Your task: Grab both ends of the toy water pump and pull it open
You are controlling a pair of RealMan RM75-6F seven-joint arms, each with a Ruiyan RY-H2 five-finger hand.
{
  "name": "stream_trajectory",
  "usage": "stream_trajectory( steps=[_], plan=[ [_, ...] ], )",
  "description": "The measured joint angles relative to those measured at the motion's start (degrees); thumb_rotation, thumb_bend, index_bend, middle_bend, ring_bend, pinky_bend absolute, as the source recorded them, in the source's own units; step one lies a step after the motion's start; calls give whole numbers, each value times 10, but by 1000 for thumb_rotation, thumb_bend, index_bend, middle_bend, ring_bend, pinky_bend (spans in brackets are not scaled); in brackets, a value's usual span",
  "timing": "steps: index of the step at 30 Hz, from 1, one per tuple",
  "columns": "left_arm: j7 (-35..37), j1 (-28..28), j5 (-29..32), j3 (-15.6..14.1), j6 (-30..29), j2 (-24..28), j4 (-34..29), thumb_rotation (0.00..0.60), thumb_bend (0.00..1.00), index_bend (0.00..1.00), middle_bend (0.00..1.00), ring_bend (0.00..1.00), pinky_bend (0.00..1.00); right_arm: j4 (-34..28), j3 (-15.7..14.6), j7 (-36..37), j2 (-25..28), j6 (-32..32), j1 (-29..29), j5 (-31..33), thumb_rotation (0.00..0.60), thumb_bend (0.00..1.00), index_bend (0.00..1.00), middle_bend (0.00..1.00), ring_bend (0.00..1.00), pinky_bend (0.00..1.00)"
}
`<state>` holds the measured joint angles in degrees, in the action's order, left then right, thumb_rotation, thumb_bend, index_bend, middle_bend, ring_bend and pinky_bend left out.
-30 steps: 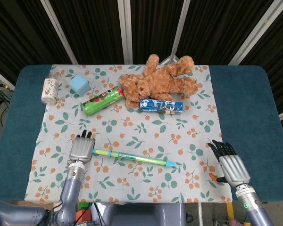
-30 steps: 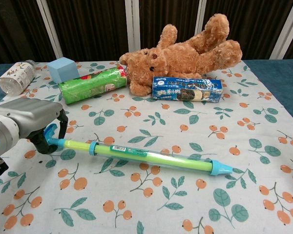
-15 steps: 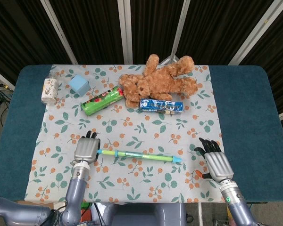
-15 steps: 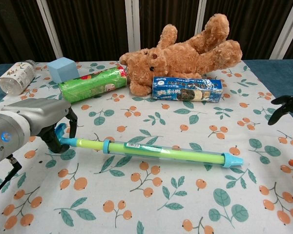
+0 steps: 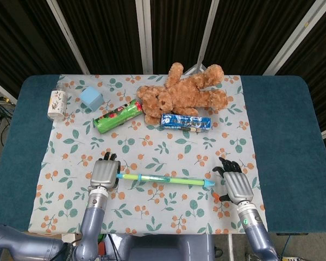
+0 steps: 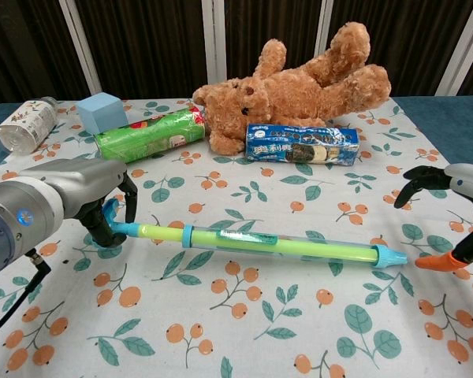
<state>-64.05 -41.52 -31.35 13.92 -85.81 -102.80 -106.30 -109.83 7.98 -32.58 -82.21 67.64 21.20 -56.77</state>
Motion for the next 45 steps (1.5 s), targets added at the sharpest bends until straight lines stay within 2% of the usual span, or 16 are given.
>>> stream_trajectory(
  steps=[5, 21, 40, 45],
  plan=[
    [1, -3, 4, 4, -3, 2, -7, 600, 531, 653, 174, 102, 317, 8, 2, -14, -31, 10, 11, 18, 600, 247, 393, 64, 0, 0],
    [13, -7, 14, 3, -4, 12, -13, 600, 531, 651, 174, 102, 316, 61, 5, -18, -100, 21, 37, 48, 600, 247, 394, 69, 0, 0],
    [24, -14, 20, -1, 0, 26, -23, 600, 531, 652, 174, 102, 316, 102, 7, -25, -129, 17, 57, 77, 600, 247, 396, 69, 0, 0],
    [24, -16, 19, -5, -1, 24, -23, 600, 531, 652, 174, 102, 316, 109, 8, -19, -132, 13, 60, 81, 600, 247, 445, 80, 0, 0]
  ],
)
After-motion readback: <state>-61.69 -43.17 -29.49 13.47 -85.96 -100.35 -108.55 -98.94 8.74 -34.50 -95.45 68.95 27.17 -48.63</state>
